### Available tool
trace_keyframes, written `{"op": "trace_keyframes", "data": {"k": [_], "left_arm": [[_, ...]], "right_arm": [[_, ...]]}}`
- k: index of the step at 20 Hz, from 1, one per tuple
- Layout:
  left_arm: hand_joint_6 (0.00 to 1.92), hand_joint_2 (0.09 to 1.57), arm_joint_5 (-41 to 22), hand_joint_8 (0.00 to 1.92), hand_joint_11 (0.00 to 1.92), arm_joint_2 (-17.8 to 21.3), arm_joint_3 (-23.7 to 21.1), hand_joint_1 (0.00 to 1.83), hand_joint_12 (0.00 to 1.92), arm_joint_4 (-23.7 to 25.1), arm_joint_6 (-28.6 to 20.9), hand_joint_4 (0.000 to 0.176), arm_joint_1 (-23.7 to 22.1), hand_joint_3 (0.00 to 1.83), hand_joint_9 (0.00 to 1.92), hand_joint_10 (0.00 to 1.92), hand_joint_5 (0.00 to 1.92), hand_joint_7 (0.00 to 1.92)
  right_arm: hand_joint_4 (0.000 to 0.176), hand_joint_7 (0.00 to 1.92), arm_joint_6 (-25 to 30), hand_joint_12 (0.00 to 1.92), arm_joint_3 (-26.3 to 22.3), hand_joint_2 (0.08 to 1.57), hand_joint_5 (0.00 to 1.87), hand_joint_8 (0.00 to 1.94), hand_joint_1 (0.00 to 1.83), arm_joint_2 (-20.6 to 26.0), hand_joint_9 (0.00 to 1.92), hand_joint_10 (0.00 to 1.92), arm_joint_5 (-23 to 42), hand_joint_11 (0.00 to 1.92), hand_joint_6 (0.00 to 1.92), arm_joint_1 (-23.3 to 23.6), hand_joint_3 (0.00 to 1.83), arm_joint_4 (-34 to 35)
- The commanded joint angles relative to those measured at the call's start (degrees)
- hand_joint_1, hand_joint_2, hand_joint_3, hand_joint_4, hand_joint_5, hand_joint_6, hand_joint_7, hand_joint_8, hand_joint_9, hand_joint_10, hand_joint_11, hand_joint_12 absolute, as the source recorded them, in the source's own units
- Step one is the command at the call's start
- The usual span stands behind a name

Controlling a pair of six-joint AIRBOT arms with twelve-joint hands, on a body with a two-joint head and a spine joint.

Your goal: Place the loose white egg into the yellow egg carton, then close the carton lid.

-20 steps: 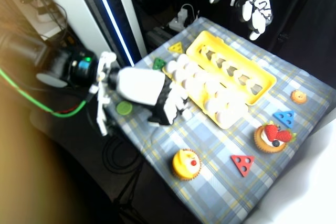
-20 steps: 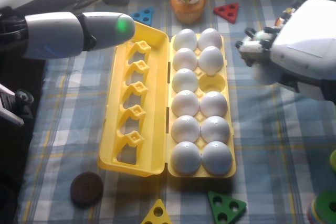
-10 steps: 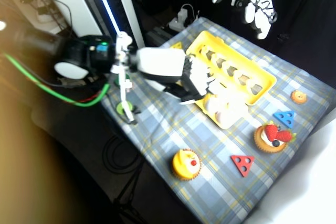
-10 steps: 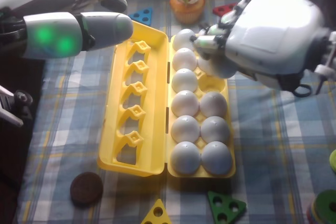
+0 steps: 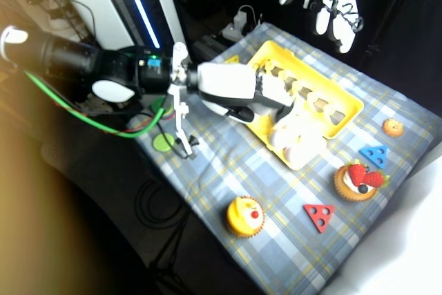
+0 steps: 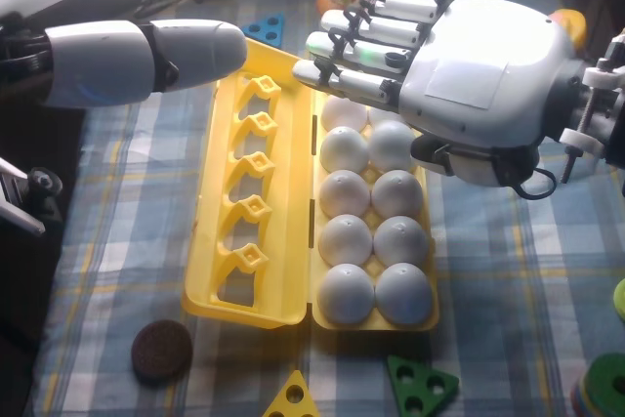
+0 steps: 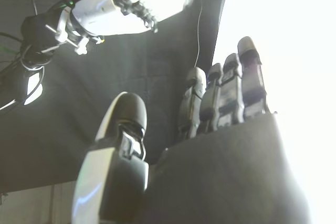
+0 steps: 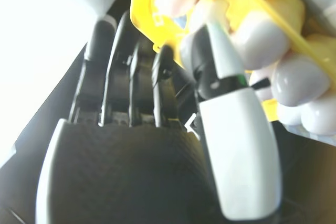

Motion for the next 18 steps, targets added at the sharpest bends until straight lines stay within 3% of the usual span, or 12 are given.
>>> {"op": "trace_keyframes", "data": {"k": [1, 3, 4, 6, 7, 8, 9, 11, 12, 14, 16, 18], "left_arm": [[0.0, 1.37, -7.14, 0.0, 0.0, -0.02, 0.09, 0.35, 0.44, -2.09, -0.32, 0.013, -0.26, 0.0, 0.05, 0.01, 0.19, 0.06], [0.0, 1.37, -8.16, 0.0, 0.0, 0.4, -0.15, 0.4, 0.31, -2.77, -0.33, 0.012, 0.33, 0.0, 0.03, 0.01, 0.18, 0.04], [0.0, 1.36, -8.86, 0.0, 0.0, 0.73, -0.34, 0.43, 0.35, -3.31, -0.32, 0.004, 0.74, 0.0, 0.04, 0.01, 0.19, 0.05], [0.0, 1.38, -9.93, 0.0, 0.0, 1.24, -0.61, 0.37, 0.42, -4.18, -0.29, 0.028, 1.38, 0.0, 0.04, 0.0, 0.14, 0.03], [0.0, 1.37, -10.82, 0.0, 0.0, 1.56, -0.78, 0.39, 0.5, -4.98, -0.26, 0.029, 2.01, 0.0, 0.04, 0.0, 0.13, 0.03], [0.01, 1.36, -11.48, 0.01, 0.0, 1.82, -0.91, 0.43, 0.71, -5.69, -0.25, 0.004, 2.48, 0.0, 0.08, 0.01, 0.15, 0.06], [0.0, 1.35, -12.19, 0.0, 0.0, 2.07, -1.03, 0.46, 0.69, -6.43, -0.22, 0.001, 2.95, 0.0, 0.1, 0.02, 0.12, 0.08], [0.0, 1.36, -14.44, 0.0, 0.0, 2.35, -1.15, 0.46, 0.61, -9.1, 0.07, 0.007, 4.46, 0.0, 0.1, 0.01, 0.08, 0.07], [0.0, 1.38, -16.35, 0.01, 0.0, 2.58, -1.36, 0.47, 0.85, -11.4, 0.87, 0.0, 6.0, 0.0, 0.16, 0.03, 0.04, 0.1], [0.0, 1.4, -19.42, 0.01, 0.0, 2.82, -1.46, 0.37, 1.16, -15.03, 1.14, 0.0, 9.4, 0.0, 0.22, 0.04, 0.03, 0.17], [0.0, 1.41, -21.98, 0.0, 0.0, 2.9, -1.42, 0.35, 1.23, -18.13, 0.85, 0.0, 12.56, 0.0, 0.24, 0.04, 0.01, 0.17], [0.0, 1.4, -23.99, 0.01, 0.0, 2.85, -1.12, 0.3, 1.39, -20.57, -0.16, 0.0, 15.24, 0.0, 0.31, 0.06, 0.0, 0.18]], "right_arm": [[0.003, 0.0, -0.32, 0.12, -0.37, 1.21, 0.0, 0.0, 1.08, 0.33, 0.0, 0.0, 6.83, 0.0, 0.0, 0.84, 0.0, -0.18], [0.0, 0.0, -0.31, 0.01, -1.69, 1.17, 0.0, 0.0, 1.36, 1.74, 0.0, 0.0, 8.22, 0.02, 0.0, 0.84, 0.0, 0.22], [0.0, 0.0, -0.31, 0.29, -2.77, 1.12, 0.0, 0.0, 1.4, 3.53, 0.0, 0.0, 9.39, 0.0, 0.0, 0.79, 0.05, 0.51], [0.0, 0.01, -0.31, 0.86, -4.54, 1.19, 0.0, 0.0, 1.12, 6.3, 0.02, 0.01, 10.77, 0.0, 0.0, 0.5, 0.05, 0.5], [0.0, 0.0, -0.31, 0.9, -5.96, 1.25, 0.0, 0.0, 0.99, 8.43, 0.0, 0.0, 12.12, 0.0, 0.0, -0.3, 0.07, 0.49], [0.0, 0.0, -0.31, 0.62, -6.94, 1.31, 0.0, 0.0, 0.84, 9.89, 0.0, 0.0, 13.53, 0.0, 0.0, -1.24, 0.07, 0.49], [0.109, 0.0, -0.31, 0.38, -8.03, 1.31, 0.0, 0.0, 0.52, 11.48, 0.0, 0.0, 15.07, 0.0, 0.0, -2.46, 0.03, 0.57], [0.137, 0.0, -0.31, 0.33, -9.94, 1.33, 0.0, 0.0, 0.39, 14.3, 0.0, 0.0, 17.66, 0.0, 0.0, -5.02, 0.01, 1.42], [0.11, 0.0, -0.31, 0.35, -10.86, 1.28, 0.0, 0.0, 0.23, 15.72, 0.0, 0.0, 19.26, 0.0, 0.0, -6.78, 0.0, 2.14], [0.107, 0.0, -0.31, 0.08, -12.62, 1.35, 0.0, 0.0, 0.09, 18.3, 0.0, 0.0, 22.24, 0.0, 0.0, -10.04, 0.0, 3.15], [0.123, 0.0, -0.31, 0.0, -14.32, 1.36, 0.0, 0.0, 0.2, 20.55, 0.0, 0.0, 25.6, 0.0, 0.0, -12.65, 0.0, 4.02], [0.09, 0.0, -0.31, 0.0, -15.81, 1.32, 0.0, 0.0, 0.28, 22.61, 0.0, 0.0, 29.21, 0.0, 0.0, -15.32, 0.0, 5.57]]}}
